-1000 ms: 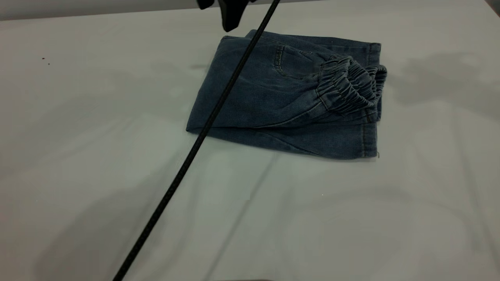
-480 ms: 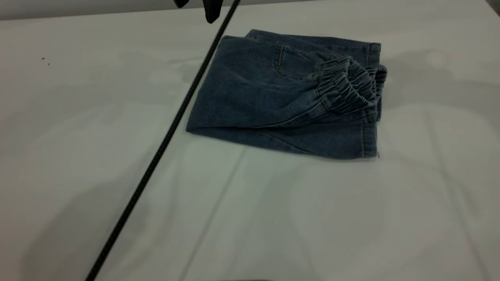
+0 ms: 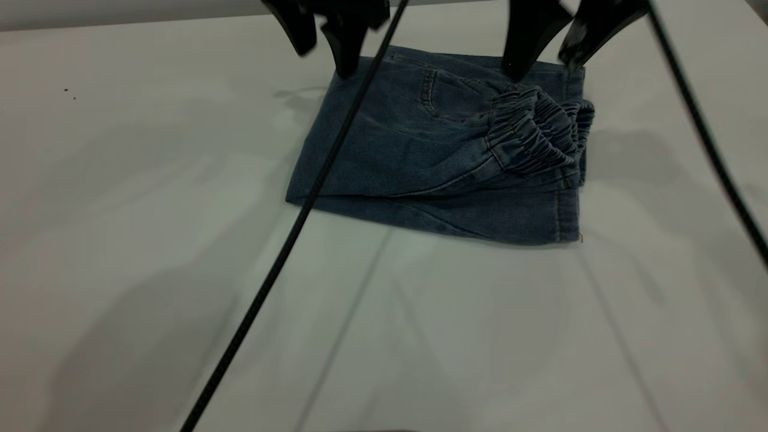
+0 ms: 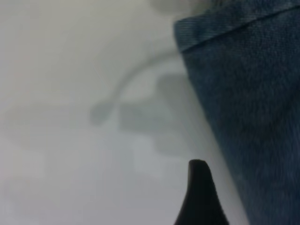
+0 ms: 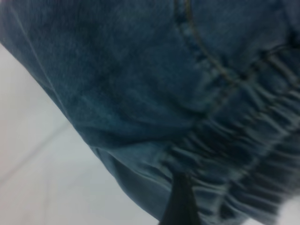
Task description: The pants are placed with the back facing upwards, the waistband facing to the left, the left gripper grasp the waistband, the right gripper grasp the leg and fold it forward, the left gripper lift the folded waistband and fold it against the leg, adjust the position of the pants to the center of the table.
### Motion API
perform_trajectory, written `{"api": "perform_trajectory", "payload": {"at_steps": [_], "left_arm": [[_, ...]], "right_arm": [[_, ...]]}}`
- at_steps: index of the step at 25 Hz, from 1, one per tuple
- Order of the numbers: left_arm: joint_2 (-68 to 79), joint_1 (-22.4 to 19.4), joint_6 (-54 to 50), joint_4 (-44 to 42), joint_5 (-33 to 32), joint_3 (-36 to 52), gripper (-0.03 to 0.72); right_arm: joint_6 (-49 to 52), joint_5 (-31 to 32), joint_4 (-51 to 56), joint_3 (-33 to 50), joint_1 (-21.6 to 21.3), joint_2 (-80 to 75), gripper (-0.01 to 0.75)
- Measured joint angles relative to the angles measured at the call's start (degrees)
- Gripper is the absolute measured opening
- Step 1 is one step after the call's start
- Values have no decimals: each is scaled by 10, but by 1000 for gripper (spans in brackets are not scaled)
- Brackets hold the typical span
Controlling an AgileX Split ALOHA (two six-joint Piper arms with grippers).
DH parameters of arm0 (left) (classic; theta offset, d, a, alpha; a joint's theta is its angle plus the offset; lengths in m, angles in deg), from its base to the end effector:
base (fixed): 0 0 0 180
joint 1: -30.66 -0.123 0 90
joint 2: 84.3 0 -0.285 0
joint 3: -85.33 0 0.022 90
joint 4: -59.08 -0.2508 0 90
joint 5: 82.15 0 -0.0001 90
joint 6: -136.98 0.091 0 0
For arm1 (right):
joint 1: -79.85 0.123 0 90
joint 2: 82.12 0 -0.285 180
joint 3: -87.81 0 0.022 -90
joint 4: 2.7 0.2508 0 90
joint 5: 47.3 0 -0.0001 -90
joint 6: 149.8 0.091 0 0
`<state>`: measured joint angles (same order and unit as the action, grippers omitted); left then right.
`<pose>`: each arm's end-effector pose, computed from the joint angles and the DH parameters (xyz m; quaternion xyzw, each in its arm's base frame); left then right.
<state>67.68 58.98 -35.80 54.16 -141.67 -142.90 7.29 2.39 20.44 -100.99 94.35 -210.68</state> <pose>0.4668 -0.2439 0.1317 0.3171 0.9364 0.0125 0.1502 0.4052 0.1330 0.1558 -0.2038 0.9609 0.1572 0.1019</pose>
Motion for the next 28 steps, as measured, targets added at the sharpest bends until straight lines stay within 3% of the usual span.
{"api": "perform_trajectory", "payload": {"at_steps": [7, 14, 28], "left_arm": [[13, 0, 46, 59, 38, 0, 454], [19, 0, 96, 86, 41, 0, 454], [47, 0, 97, 96, 47, 0, 454]], "right_arm": [[35, -15, -10, -1, 37, -40, 498], [61, -22, -15, -1, 42, -89, 498], [72, -40, -22, -5, 43, -90, 498]]}}
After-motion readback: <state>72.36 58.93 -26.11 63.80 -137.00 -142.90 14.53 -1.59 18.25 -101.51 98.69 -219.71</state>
